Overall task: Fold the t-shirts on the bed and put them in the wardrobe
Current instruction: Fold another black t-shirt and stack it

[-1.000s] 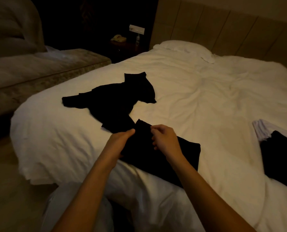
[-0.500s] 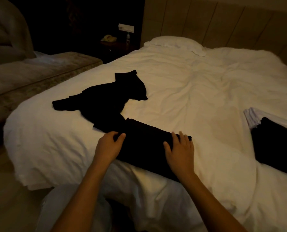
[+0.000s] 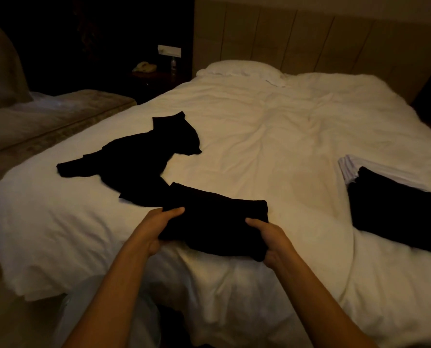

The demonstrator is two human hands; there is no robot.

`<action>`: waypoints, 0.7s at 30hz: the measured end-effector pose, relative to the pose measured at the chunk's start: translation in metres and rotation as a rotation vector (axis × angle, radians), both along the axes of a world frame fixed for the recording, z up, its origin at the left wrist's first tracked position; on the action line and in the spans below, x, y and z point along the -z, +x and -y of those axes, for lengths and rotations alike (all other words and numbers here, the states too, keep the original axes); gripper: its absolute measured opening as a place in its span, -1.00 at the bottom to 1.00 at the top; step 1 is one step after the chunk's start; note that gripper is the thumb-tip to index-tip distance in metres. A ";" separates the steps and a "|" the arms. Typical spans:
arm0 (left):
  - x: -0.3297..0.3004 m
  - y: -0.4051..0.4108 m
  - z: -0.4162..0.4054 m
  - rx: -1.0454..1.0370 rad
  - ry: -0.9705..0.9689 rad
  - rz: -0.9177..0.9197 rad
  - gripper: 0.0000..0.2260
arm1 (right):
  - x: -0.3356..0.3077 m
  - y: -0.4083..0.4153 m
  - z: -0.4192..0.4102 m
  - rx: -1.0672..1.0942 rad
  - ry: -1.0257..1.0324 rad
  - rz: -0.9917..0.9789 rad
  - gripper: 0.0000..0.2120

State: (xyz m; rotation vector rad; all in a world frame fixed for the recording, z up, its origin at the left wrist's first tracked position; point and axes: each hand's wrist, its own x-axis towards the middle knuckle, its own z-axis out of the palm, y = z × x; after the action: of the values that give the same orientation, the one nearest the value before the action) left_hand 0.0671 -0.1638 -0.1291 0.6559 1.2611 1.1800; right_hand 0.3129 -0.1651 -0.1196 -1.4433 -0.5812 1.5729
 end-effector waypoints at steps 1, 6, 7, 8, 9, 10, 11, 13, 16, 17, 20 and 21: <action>-0.003 0.007 0.002 0.005 0.018 0.028 -0.77 | -0.003 0.006 0.003 0.008 0.019 -0.022 -0.72; -0.029 0.068 0.013 0.085 0.098 0.092 -0.83 | -0.023 0.070 0.019 0.096 0.130 -0.091 -0.68; -0.033 0.077 0.014 0.094 0.115 0.111 -0.82 | -0.026 0.080 0.021 0.106 0.142 -0.092 -0.67; -0.037 0.088 0.015 0.112 0.139 0.125 -0.80 | -0.031 0.093 0.024 0.125 0.151 -0.091 -0.65; -0.041 0.105 0.015 0.137 0.163 0.135 -0.78 | -0.036 0.110 0.029 0.151 0.169 -0.087 -0.64; -0.045 0.121 0.015 0.167 0.183 0.141 -0.75 | -0.040 0.127 0.034 0.183 0.191 -0.085 -0.65; -0.049 0.137 0.016 0.195 0.201 0.143 -0.73 | -0.045 0.143 0.038 0.217 0.219 -0.083 -0.67; -0.056 0.172 0.016 0.249 0.235 0.121 -0.73 | -0.052 0.176 0.048 0.287 0.278 -0.077 -0.72; -0.064 0.226 0.013 0.308 0.266 0.095 -0.76 | -0.059 0.224 0.064 0.370 0.325 -0.039 -0.75; -0.067 0.244 0.011 0.322 0.271 0.090 -0.75 | -0.061 0.240 0.068 0.398 0.332 -0.019 -0.75; -0.076 0.296 0.004 0.380 0.301 0.077 -0.75 | -0.068 0.284 0.073 0.480 0.376 0.028 -0.78; -0.080 0.312 0.000 0.405 0.312 0.067 -0.76 | -0.071 0.298 0.073 0.509 0.397 0.041 -0.78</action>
State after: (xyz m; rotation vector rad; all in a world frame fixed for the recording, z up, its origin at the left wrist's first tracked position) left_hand 0.3791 -0.1640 -0.0487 1.0393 0.8402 1.0537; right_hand 0.6112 -0.2383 -0.0486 -1.1994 -0.4691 0.9674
